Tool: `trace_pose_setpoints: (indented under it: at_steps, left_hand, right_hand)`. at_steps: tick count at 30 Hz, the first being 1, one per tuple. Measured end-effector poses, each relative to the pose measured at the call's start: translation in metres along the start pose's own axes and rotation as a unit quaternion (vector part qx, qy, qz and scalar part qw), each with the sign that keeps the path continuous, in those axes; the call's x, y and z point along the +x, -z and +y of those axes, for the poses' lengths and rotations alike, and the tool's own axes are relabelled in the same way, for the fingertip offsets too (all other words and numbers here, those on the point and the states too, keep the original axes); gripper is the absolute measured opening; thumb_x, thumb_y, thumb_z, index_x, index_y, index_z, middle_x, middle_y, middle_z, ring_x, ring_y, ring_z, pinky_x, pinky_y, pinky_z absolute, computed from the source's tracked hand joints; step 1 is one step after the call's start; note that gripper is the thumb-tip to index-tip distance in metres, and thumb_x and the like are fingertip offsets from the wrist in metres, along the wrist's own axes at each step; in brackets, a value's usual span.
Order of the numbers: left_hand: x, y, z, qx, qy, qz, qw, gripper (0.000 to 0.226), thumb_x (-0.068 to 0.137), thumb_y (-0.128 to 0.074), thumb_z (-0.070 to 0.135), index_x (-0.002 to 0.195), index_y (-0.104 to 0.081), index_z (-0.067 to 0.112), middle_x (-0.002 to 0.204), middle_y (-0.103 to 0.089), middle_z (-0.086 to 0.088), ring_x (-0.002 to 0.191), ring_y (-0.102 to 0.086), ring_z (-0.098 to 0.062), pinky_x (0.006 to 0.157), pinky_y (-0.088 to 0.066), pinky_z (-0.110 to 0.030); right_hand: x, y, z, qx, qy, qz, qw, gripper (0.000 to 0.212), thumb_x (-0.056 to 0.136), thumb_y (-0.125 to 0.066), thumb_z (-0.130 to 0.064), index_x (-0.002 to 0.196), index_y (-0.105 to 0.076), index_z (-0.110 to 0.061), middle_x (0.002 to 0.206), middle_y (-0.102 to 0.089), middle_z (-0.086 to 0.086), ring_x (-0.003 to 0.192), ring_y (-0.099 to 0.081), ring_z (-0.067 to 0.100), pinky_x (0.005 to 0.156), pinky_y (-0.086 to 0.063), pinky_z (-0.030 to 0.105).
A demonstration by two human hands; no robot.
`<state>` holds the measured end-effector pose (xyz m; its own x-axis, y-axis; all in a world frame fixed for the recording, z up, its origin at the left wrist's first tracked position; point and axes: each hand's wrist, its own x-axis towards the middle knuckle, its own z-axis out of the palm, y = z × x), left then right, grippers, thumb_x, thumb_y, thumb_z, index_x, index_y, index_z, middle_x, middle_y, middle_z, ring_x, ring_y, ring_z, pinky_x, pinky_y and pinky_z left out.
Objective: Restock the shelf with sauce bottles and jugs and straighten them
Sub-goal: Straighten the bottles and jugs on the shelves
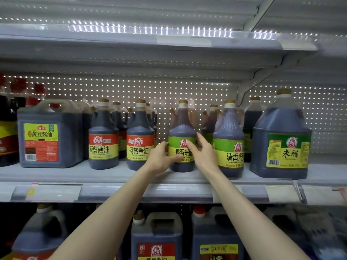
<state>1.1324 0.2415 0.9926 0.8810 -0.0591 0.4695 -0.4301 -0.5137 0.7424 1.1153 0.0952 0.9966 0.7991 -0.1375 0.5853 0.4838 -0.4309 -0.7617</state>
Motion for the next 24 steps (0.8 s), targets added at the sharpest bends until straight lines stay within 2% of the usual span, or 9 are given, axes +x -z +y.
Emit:
trace_pose_setpoints:
  at_steps: [2,3,5,7,10,13,18,22,24]
  left_hand:
    - [0.002,0.000,0.000,-0.008,-0.009,0.000,1.000,0.059,0.077,-0.079,0.027,0.126,-0.052,0.007,0.121,-0.064,-0.005,0.099,-0.061,-0.013,0.084,-0.046,-0.022]
    - [0.002,0.000,0.000,-0.008,-0.013,0.000,1.000,0.058,0.078,-0.078,0.027,0.127,-0.052,0.008,0.120,-0.064,-0.002,0.098,-0.059,-0.011,0.081,-0.044,-0.019]
    - [0.002,0.001,0.000,-0.003,-0.019,0.002,1.000,0.057,0.080,-0.077,0.029,0.127,-0.052,0.009,0.117,-0.063,0.002,0.097,-0.057,-0.009,0.079,-0.040,-0.016]
    - [0.002,0.001,-0.003,-0.004,-0.017,0.004,1.000,0.057,0.080,-0.077,0.030,0.127,-0.052,0.010,0.120,-0.063,-0.001,0.098,-0.057,-0.010,0.082,-0.042,-0.020]
    - [0.000,-0.003,-0.005,-0.013,-0.002,0.002,1.000,0.055,0.079,-0.077,0.029,0.122,-0.050,0.008,0.114,-0.062,0.000,0.097,-0.056,-0.011,0.081,-0.042,-0.023]
    - [0.000,-0.006,-0.006,-0.037,0.006,0.003,0.999,0.047,0.079,-0.078,0.025,0.110,-0.047,0.011,0.105,-0.057,0.003,0.096,-0.056,-0.010,0.081,-0.043,-0.023]
    - [0.005,-0.002,-0.011,-0.071,0.007,-0.008,0.997,0.045,0.077,-0.079,0.020,0.108,-0.048,0.010,0.117,-0.063,-0.005,0.102,-0.061,-0.015,0.095,-0.049,-0.032]
    - [0.007,-0.004,-0.008,-0.092,0.001,-0.015,0.996,0.044,0.078,-0.078,0.016,0.108,-0.047,0.010,0.111,-0.060,0.000,0.101,-0.060,-0.014,0.093,-0.049,-0.029]
    - [0.007,-0.005,-0.006,-0.099,0.000,-0.016,0.995,0.044,0.077,-0.078,0.015,0.108,-0.047,0.009,0.112,-0.062,-0.002,0.102,-0.061,-0.015,0.093,-0.050,-0.030]
  right_hand:
    - [0.001,0.001,-0.001,0.006,-0.004,0.000,1.000,0.055,0.096,-0.058,-0.027,0.145,-0.039,-0.012,0.133,-0.057,0.004,0.105,-0.050,0.006,0.069,-0.036,-0.001]
    - [0.002,0.001,-0.002,0.009,-0.005,0.002,1.000,0.054,0.096,-0.058,-0.026,0.144,-0.041,-0.011,0.130,-0.058,0.005,0.102,-0.050,0.006,0.067,-0.037,0.000]
    - [0.003,0.000,-0.003,0.004,-0.005,0.009,1.000,0.052,0.095,-0.059,-0.028,0.143,-0.044,-0.013,0.126,-0.060,0.001,0.104,-0.053,0.007,0.076,-0.038,0.008]
    - [0.002,-0.003,-0.002,-0.001,-0.008,0.012,1.000,0.053,0.095,-0.058,-0.031,0.143,-0.044,-0.015,0.129,-0.059,0.000,0.114,-0.055,0.012,0.086,-0.040,0.016]
    - [-0.001,-0.004,0.003,-0.008,-0.016,0.002,1.000,0.054,0.097,-0.055,-0.031,0.147,-0.040,-0.016,0.136,-0.056,0.002,0.121,-0.053,0.015,0.088,-0.039,0.017]
    - [0.000,-0.004,0.006,-0.002,-0.019,0.003,1.000,0.055,0.097,-0.055,-0.030,0.147,-0.039,-0.016,0.140,-0.054,0.003,0.126,-0.051,0.017,0.097,-0.041,0.023]
    - [0.002,-0.006,0.005,0.005,-0.020,0.001,1.000,0.053,0.098,-0.053,-0.026,0.147,-0.037,-0.013,0.141,-0.052,0.005,0.127,-0.049,0.017,0.091,-0.035,0.017]
    - [0.004,-0.003,0.005,0.020,-0.015,-0.003,1.000,0.053,0.098,-0.053,-0.026,0.147,-0.036,-0.014,0.141,-0.052,0.004,0.124,-0.050,0.014,0.091,-0.036,0.018]
    - [0.005,-0.001,0.004,0.019,-0.010,-0.002,1.000,0.051,0.098,-0.053,-0.026,0.146,-0.038,-0.014,0.138,-0.054,0.003,0.116,-0.051,0.010,0.089,-0.036,0.018]
